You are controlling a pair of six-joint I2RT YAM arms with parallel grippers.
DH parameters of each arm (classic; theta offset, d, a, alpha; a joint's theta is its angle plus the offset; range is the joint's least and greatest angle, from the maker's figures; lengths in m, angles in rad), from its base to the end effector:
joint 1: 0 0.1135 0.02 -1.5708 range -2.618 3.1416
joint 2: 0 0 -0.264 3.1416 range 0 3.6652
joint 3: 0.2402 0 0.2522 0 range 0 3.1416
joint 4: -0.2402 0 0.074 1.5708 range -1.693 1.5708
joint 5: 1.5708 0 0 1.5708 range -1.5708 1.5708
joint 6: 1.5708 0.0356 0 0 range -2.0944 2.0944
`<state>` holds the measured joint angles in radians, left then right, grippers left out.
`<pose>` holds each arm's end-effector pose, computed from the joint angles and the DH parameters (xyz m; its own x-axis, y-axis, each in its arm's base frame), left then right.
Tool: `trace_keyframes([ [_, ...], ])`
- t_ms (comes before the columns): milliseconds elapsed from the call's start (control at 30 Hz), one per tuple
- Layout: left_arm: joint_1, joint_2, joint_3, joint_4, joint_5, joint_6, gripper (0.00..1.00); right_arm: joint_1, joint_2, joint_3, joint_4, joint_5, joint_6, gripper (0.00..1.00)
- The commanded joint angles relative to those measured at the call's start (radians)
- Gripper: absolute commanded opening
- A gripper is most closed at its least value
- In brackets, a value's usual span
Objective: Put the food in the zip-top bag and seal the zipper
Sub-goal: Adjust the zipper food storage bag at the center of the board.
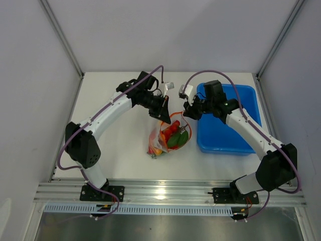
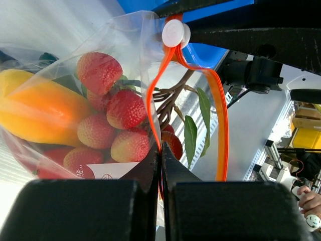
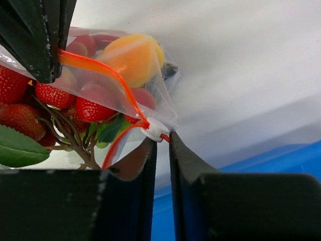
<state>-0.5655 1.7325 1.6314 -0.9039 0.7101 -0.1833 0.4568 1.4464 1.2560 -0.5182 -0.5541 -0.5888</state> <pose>0.2969 -0.2159 0.3238 -0.8286 0.3622 -0.4268 0.5597 0.5278 -0.6388 0.2774 0.1572 0.3202 -0.0783 -0.5647 -0.8216 -0.9344 0.3287 -0.1369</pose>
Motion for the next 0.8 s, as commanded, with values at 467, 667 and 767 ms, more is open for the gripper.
trace_keyframes([
  [467,-0.011,-0.008,0.019,0.020,-0.012,-0.030,0.01,0.019,-0.086,-0.021,0.021,0.022,0.070,0.00],
  [667,-0.014,-0.016,0.013,0.028,-0.012,-0.030,0.01,0.023,-0.095,-0.013,0.007,0.031,0.145,0.03],
  [767,-0.014,-0.019,0.012,0.030,-0.009,-0.028,0.01,0.023,-0.086,0.005,0.008,0.187,0.284,0.42],
])
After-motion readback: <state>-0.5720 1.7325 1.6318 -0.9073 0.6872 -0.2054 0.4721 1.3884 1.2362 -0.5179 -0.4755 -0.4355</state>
